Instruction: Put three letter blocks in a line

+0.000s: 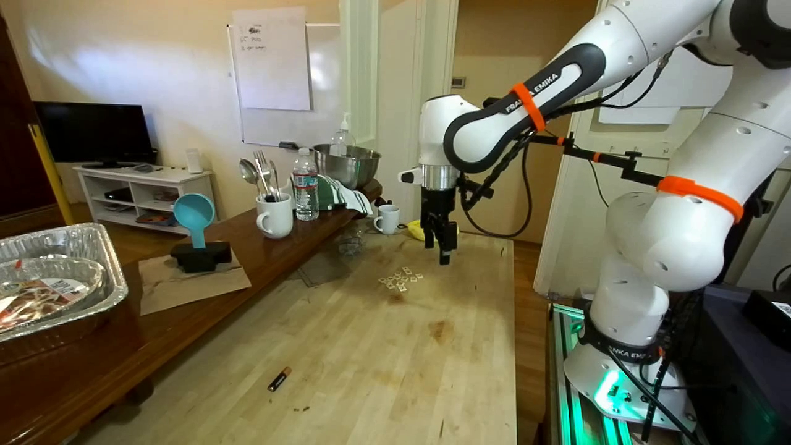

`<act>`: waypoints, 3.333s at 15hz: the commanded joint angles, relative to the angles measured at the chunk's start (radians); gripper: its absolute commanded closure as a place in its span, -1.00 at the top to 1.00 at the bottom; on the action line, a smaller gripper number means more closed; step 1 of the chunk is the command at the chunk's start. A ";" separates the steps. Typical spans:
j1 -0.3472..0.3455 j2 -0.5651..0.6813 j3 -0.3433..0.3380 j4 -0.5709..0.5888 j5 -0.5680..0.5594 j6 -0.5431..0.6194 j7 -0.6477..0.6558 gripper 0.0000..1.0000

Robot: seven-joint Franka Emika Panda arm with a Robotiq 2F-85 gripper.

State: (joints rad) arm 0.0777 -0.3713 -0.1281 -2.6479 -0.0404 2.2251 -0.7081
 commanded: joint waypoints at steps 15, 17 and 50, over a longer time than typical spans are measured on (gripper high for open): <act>-0.081 0.360 0.014 0.055 -0.011 0.394 -0.012 0.86; -0.089 0.380 0.019 0.065 -0.011 0.405 -0.016 0.38; -0.134 0.550 0.100 0.124 -0.098 0.460 0.193 -1.00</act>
State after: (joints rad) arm -0.0608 0.1709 -0.0612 -2.5250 -0.1679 2.7488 -0.5918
